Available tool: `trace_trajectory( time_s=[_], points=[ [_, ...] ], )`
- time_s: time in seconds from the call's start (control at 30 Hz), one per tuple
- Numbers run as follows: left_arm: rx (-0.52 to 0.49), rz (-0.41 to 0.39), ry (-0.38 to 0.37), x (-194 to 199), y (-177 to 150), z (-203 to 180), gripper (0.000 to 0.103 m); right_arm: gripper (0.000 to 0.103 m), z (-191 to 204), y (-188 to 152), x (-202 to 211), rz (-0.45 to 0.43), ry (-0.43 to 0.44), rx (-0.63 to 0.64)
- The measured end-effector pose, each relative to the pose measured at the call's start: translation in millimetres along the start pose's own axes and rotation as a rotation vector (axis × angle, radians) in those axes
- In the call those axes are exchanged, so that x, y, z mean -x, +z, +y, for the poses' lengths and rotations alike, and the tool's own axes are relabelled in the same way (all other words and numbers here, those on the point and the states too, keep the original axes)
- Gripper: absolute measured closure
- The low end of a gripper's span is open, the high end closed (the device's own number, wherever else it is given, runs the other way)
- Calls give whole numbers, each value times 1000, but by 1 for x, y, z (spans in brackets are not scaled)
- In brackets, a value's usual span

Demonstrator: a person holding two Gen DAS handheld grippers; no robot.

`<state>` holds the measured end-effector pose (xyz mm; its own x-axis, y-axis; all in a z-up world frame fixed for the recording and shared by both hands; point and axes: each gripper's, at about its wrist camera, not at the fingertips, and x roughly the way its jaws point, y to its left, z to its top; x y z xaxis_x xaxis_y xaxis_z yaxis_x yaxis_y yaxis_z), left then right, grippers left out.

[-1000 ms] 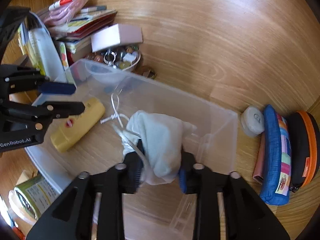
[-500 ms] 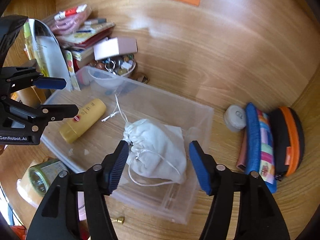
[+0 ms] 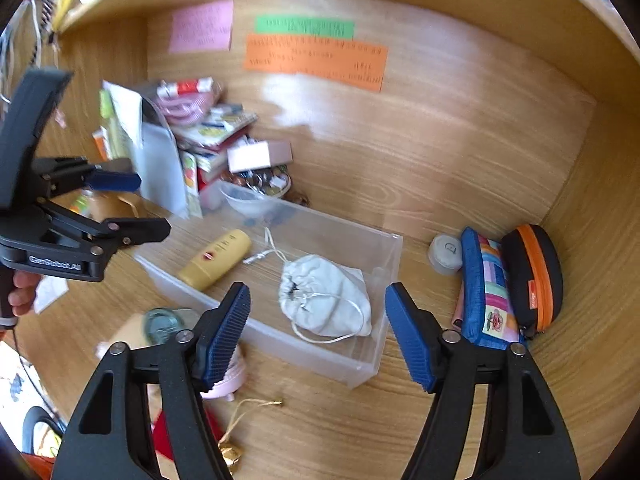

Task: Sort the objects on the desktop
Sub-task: 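Grasp the cream plastic jar with left tool while right tool grasps red pouch's bow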

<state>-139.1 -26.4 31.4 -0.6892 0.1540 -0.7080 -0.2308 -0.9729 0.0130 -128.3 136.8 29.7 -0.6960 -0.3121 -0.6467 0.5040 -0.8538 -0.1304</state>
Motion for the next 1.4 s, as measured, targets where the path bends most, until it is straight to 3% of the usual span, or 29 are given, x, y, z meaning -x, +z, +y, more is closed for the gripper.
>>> trace_trajectory(
  time_s=[0.1, 0.27, 0.3, 0.33, 0.37, 0.57, 1.03, 1.4],
  points=[
    [5, -13, 0, 12, -10, 0, 24, 25, 2, -7, 20, -47, 13, -19],
    [11, -27, -10, 25, -29, -3, 24, 25, 7, -19, 42, -86, 28, -33],
    [12, -30, -16, 28, -33, -4, 20, 25, 9, -22, 44, -88, 30, -33],
    [16, -33, -19, 30, -38, -5, 9, 25, 11, -26, 45, -89, 30, -33],
    [19, -40, -21, 32, -42, -7, 6, 25, 12, -29, 46, -89, 30, -34],
    [6, -38, -26, 36, -69, -20, 6, 24, 26, -52, 42, -70, 26, -18],
    [67, 71, -126, 2, -118, -42, 6, 24, 56, -116, 12, 66, 101, -55],
    [147, 136, -140, -30, -130, -32, 6, 24, 66, -139, -21, 169, 175, -89]
  ],
)
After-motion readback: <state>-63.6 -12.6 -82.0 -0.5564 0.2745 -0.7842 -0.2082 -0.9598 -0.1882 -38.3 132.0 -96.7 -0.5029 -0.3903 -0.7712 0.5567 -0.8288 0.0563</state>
